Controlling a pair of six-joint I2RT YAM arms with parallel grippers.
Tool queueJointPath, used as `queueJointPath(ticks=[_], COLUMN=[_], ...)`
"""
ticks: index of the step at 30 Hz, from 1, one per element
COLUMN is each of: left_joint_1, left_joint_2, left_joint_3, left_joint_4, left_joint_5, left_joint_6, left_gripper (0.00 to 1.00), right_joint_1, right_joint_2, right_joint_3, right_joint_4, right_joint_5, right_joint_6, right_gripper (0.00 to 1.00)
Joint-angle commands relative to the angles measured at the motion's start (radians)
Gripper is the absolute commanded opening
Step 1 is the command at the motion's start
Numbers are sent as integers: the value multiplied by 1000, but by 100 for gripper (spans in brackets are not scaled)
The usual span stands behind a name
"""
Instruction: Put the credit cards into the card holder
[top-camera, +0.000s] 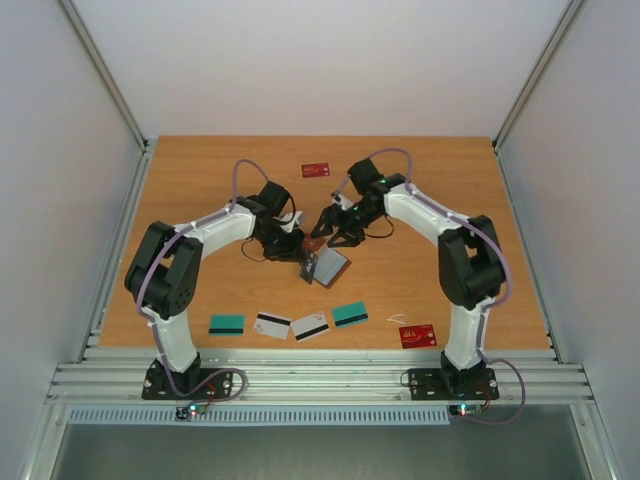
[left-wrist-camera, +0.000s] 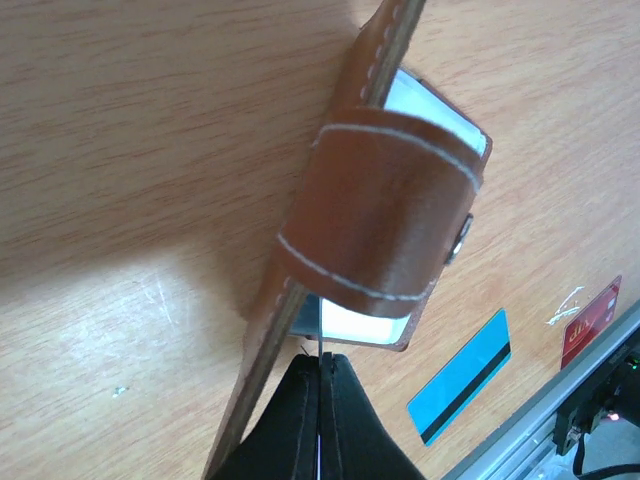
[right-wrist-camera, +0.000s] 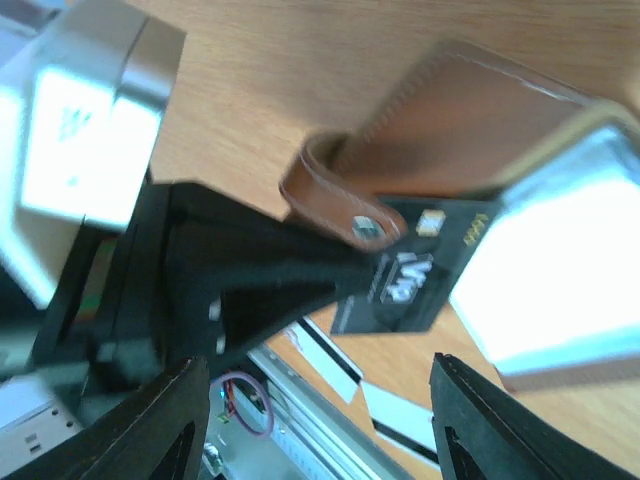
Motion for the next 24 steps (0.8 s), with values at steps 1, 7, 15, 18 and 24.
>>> queueJointPath(ticks=[1, 7, 15, 18, 24], left_joint_1=[12, 27, 32, 32, 32], left_joint_2=[28, 37, -20, -56, -54], left_joint_3=[-33, -32, 14, 55, 132], left_joint_4=[80, 93, 55, 15, -58], left_joint_5=[53, 95, 145, 145, 126], left_joint_6=[-11, -36, -90, -105, -85], left_gripper=[0, 0, 0, 0, 0], right_joint_1=[-59, -64, -61, -61, -51], right_joint_2=[-134, -228, -223, -220, -185], right_joint_3=[-124, -381, -569, -589, -610], right_joint_4=[-6, 208, 537, 593, 693], right_joint_5=[36, -10, -65, -62, -68], right_joint_6=[39, 207, 451, 487, 547], right_gripper=[63, 64, 64, 64, 64])
